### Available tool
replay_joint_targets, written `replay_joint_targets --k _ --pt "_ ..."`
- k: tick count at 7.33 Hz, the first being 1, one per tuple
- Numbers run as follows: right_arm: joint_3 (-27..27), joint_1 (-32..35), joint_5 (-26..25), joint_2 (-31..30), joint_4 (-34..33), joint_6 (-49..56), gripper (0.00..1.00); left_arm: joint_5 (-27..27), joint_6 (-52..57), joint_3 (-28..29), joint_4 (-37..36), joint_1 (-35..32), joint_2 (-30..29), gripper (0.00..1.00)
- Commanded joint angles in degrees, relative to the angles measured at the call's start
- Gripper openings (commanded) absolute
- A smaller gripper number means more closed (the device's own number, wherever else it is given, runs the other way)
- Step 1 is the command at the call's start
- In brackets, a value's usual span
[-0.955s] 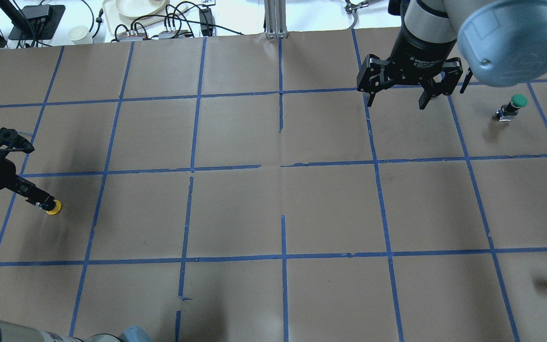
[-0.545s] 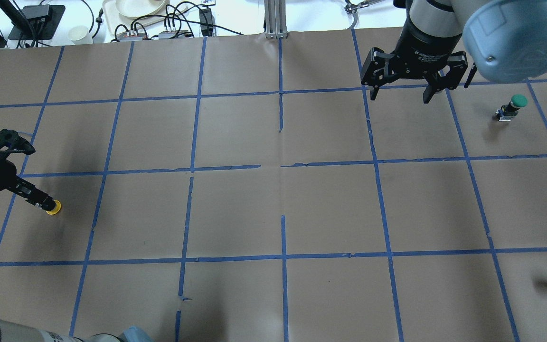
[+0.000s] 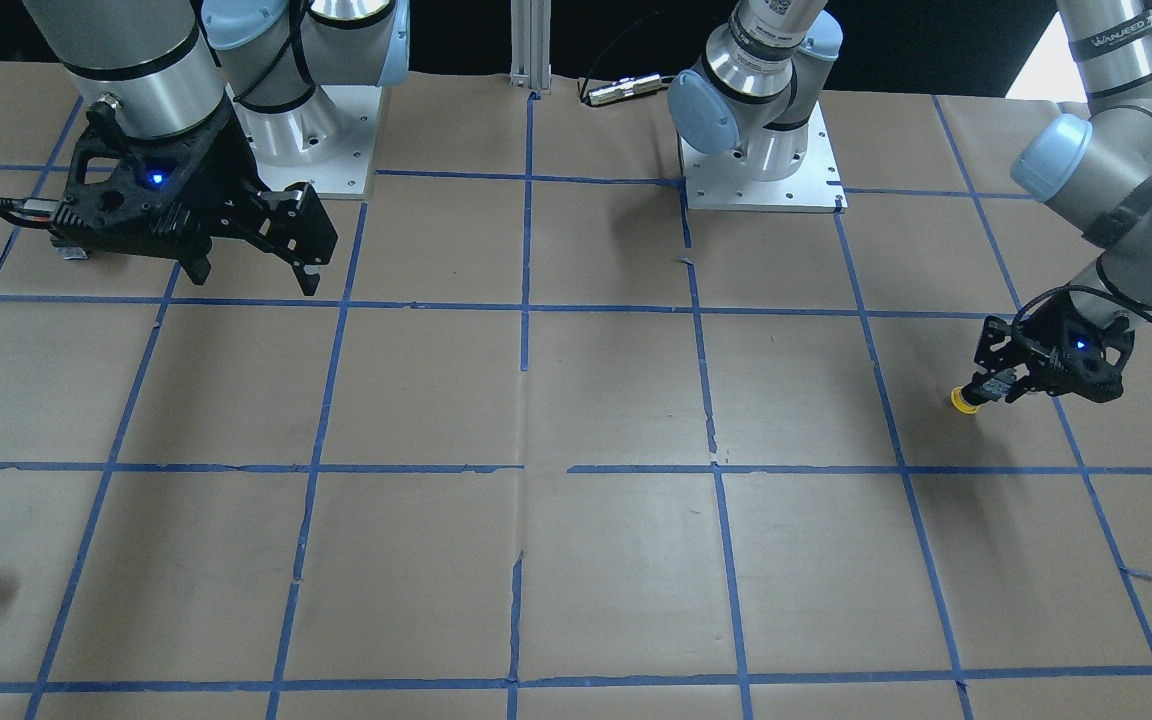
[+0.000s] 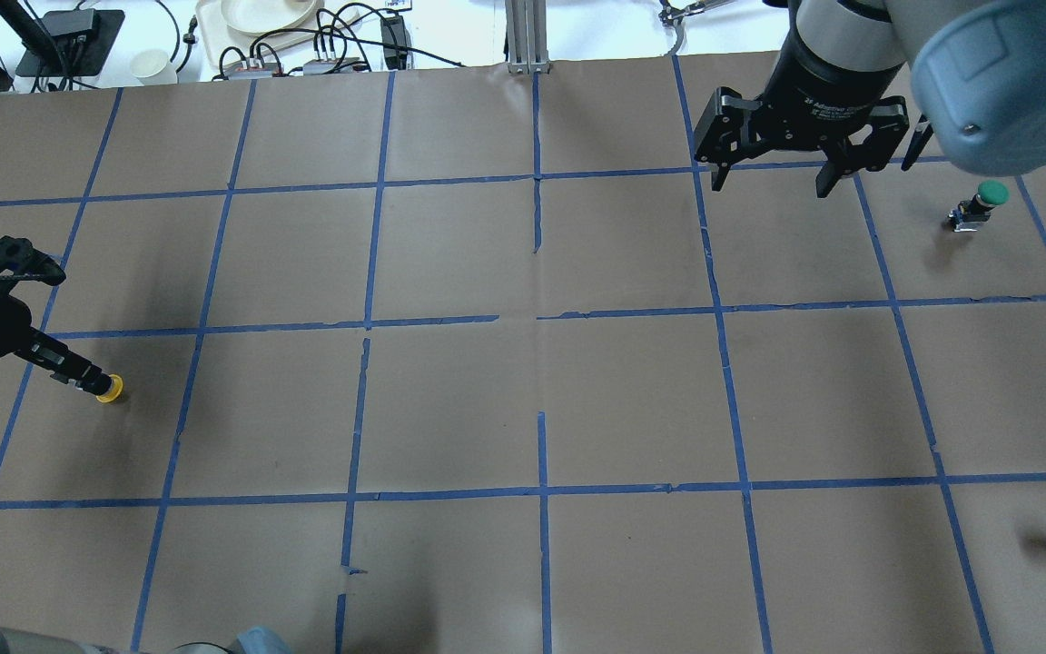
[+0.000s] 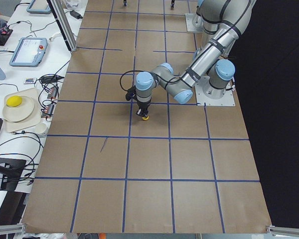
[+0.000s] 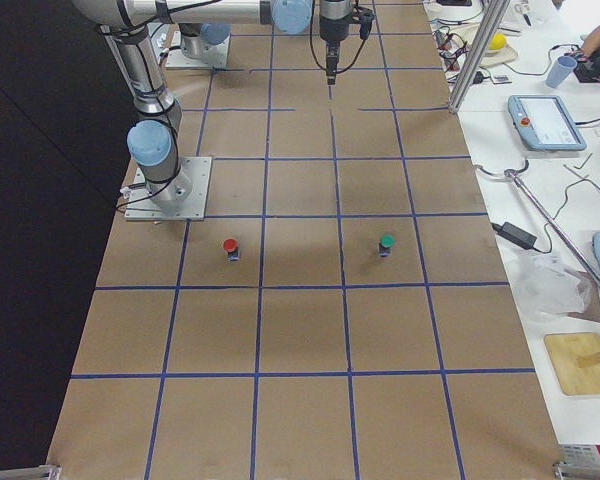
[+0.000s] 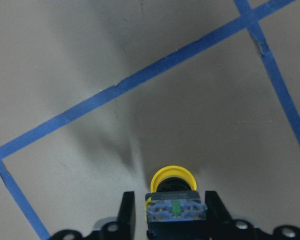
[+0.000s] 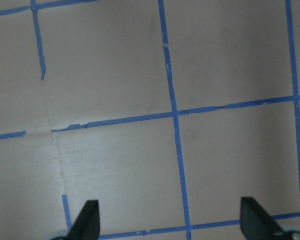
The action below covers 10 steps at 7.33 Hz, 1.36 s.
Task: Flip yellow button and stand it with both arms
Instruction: 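Lift the yellow button with the left gripper toward the table center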
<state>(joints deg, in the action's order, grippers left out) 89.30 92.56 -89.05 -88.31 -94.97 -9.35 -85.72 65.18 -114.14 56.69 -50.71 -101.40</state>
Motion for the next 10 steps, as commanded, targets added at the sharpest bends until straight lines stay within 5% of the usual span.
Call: replay_joint_targets --k 1,5,8,10 --pt "0.1 0.2 -0.2 -1.4 0.6 -0.1 1.0 6.6 -12.8 5.7 13.5 -7.3 4.3 0.23" --pt "0.0 -0.3 0.0 -2.9 1.4 -2.9 1.0 30.4 -40.0 8.1 15.2 -25.5 4.8 0.23" --pt "0.2 -0.1 -0.1 -3.2 1.4 -2.6 1.0 60.8 -58.1 7.6 15.0 -29.8 6.1 0.23" --pt "0.3 0.1 -0.2 -3.3 2.1 -2.3 1.0 69.3 -66.5 7.5 14.4 -32.3 7.4 0.21"
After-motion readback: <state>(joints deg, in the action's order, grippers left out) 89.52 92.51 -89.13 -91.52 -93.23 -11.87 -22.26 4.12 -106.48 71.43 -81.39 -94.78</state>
